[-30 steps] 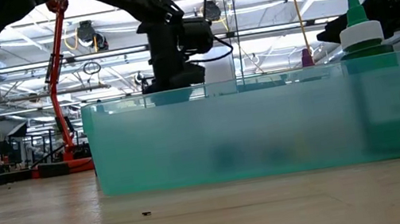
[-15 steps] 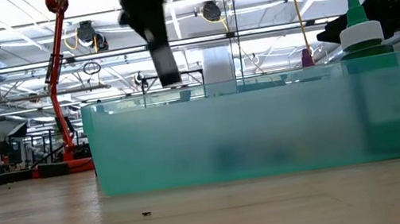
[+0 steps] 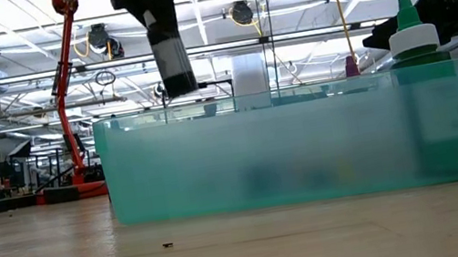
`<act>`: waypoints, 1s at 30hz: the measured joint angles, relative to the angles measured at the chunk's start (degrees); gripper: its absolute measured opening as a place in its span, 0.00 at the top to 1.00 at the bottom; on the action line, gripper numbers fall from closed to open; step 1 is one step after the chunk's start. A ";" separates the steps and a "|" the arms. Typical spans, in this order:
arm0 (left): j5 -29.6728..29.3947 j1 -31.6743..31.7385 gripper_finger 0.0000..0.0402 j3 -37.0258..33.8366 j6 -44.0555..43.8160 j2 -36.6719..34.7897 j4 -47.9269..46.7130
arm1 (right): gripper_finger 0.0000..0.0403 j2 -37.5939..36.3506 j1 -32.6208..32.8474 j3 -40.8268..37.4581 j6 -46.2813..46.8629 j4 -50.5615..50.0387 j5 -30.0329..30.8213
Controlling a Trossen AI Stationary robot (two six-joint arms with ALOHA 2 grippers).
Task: Pick & Place food coloring
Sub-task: Put the big black food coloring bottle into the green bin
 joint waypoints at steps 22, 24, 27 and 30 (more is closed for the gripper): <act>6.90 4.76 0.65 -0.18 4.89 10.25 -0.26 | 0.49 0.00 0.00 0.01 0.02 0.07 -0.01; 7.78 4.91 0.65 -0.22 5.13 10.38 0.07 | 0.49 0.02 0.00 0.00 0.02 0.07 0.00; 7.89 4.94 0.65 -0.33 5.12 10.65 -0.04 | 0.49 0.01 -0.01 0.00 0.02 0.05 0.00; 8.13 4.94 0.65 -0.33 5.12 10.54 0.09 | 0.49 0.00 0.00 0.00 0.02 0.07 0.00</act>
